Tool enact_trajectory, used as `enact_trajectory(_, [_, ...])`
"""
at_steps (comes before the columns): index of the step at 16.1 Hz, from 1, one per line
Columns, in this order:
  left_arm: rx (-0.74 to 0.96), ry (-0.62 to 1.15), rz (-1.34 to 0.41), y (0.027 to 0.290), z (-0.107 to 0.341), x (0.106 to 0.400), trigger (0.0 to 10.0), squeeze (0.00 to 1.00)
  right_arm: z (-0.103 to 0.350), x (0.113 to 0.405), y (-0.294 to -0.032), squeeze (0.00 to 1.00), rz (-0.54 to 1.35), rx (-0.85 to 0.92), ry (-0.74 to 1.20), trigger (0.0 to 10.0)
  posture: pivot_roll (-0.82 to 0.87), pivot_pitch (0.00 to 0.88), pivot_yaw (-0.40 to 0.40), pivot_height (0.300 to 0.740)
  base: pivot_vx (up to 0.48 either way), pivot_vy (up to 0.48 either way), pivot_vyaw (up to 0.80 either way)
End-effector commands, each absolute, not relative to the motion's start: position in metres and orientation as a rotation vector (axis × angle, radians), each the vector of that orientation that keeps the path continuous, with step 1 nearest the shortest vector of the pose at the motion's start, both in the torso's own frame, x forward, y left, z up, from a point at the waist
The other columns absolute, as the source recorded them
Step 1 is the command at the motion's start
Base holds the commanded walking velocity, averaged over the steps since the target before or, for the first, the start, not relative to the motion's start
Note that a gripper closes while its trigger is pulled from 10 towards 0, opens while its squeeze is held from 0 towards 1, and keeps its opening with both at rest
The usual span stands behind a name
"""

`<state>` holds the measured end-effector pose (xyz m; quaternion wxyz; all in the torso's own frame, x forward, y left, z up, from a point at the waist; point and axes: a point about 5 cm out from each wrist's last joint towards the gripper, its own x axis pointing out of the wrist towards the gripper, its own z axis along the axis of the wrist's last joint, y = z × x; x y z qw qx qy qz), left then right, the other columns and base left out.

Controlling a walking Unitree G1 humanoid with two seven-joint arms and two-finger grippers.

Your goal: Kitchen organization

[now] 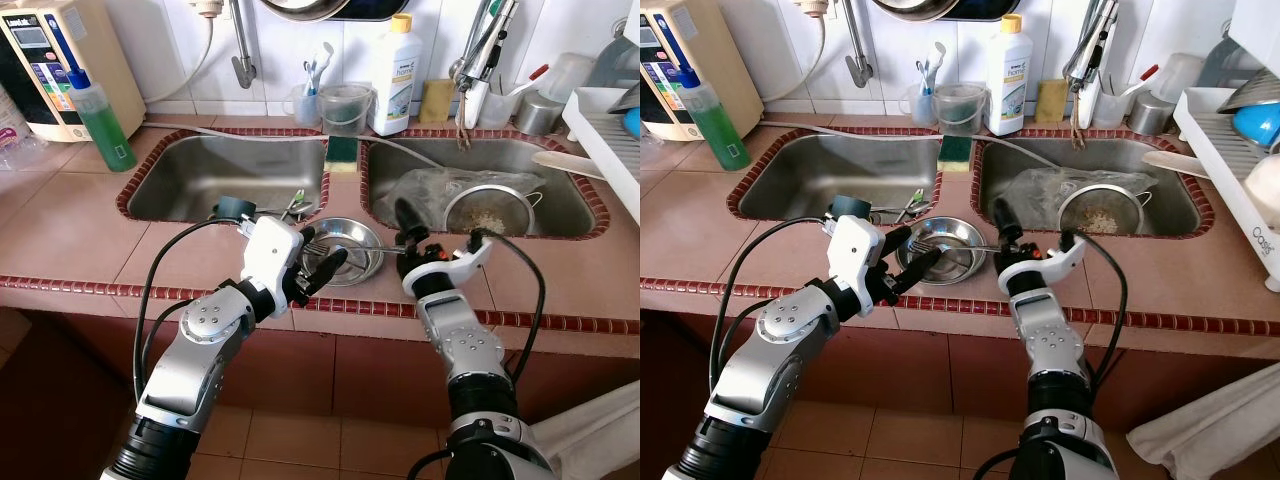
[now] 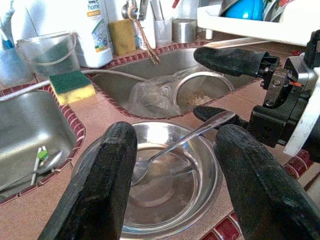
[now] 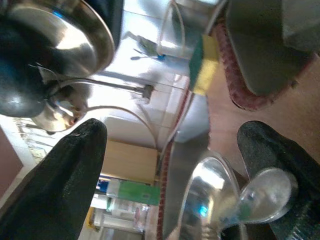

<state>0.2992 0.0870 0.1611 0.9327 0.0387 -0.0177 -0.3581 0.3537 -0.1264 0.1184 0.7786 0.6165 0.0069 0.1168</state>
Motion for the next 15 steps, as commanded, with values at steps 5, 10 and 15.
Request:
enact_trajectory(5, [0.100,-0.040,-0.730,0.086,0.165,0.301,10.0,0.00,0.083,0.349,-0.127,0.00,0.068,1.367,0.186,0.0,-0.16,0.031,0.055,0.736,0.000,0.000,0.00])
enact_trajectory(10, [0.098,-0.038,-0.727,0.087,0.165,0.301,10.0,0.00,0.091,0.353,-0.126,0.00,0.098,1.369,0.146,0.0,-0.16,0.032,0.055,0.736,0.000,0.000,0.00])
enact_trajectory(15, [0.097,-0.035,-0.728,0.087,0.164,0.300,10.0,0.00,0.108,0.353,-0.126,0.00,0.195,1.380,0.040,0.0,-0.16,0.035,0.056,0.736,0.000,0.000,0.00])
